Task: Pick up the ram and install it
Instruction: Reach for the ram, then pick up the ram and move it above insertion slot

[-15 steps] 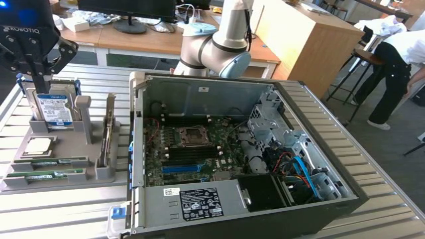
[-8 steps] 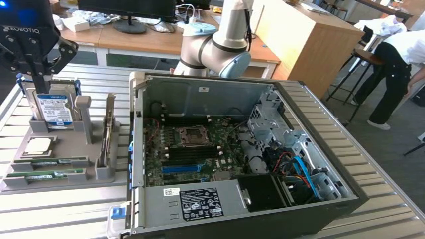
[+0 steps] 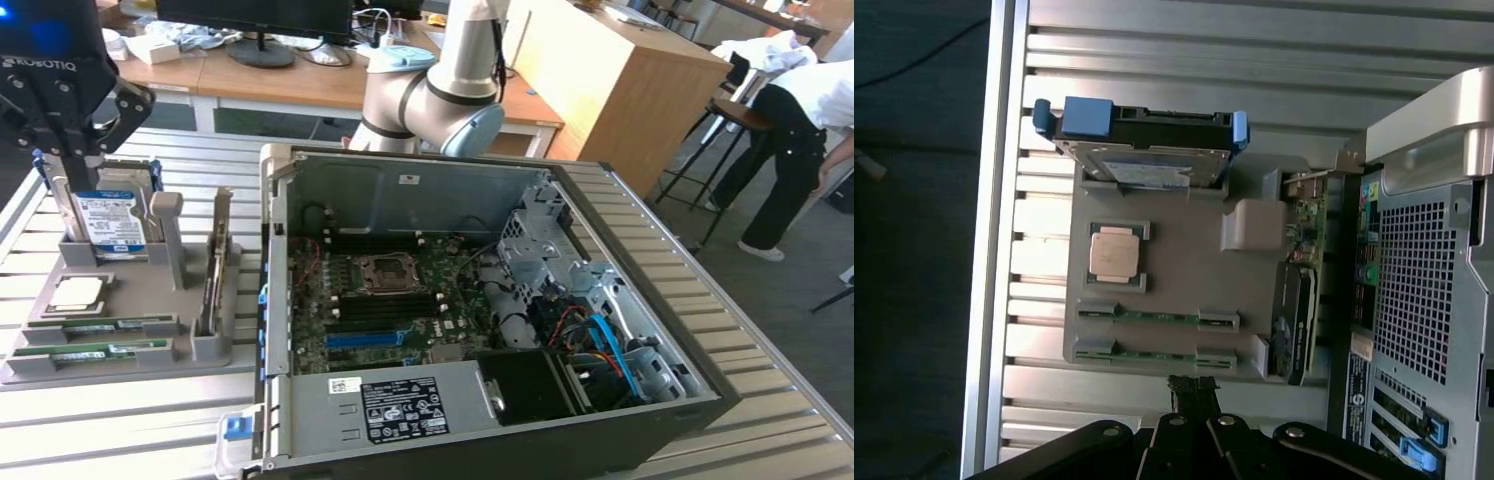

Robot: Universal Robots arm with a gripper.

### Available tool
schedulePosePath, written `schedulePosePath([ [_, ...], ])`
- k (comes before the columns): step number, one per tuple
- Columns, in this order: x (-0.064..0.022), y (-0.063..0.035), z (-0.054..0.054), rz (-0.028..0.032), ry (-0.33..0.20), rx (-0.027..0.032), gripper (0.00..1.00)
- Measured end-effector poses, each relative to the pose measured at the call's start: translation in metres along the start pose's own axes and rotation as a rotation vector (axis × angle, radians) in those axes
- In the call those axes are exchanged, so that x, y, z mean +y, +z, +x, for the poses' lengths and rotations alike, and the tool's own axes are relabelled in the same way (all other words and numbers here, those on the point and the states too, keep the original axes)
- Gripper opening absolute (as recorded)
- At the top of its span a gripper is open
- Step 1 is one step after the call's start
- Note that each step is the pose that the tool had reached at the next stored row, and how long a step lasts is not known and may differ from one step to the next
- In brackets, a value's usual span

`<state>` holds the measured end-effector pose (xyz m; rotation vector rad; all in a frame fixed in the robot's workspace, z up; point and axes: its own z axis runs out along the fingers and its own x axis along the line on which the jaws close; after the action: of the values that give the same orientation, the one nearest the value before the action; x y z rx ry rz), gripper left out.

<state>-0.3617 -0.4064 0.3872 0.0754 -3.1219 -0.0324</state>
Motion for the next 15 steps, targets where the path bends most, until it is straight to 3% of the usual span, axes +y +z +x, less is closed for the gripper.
schedulePosePath([
  [8,-0.0078,-0.0002,0.0003,0.0000,0.000,0.0001,0.10],
  [15,-0.0082,-0.0002,0.0004,0.0000,0.000,0.0000,0.10],
])
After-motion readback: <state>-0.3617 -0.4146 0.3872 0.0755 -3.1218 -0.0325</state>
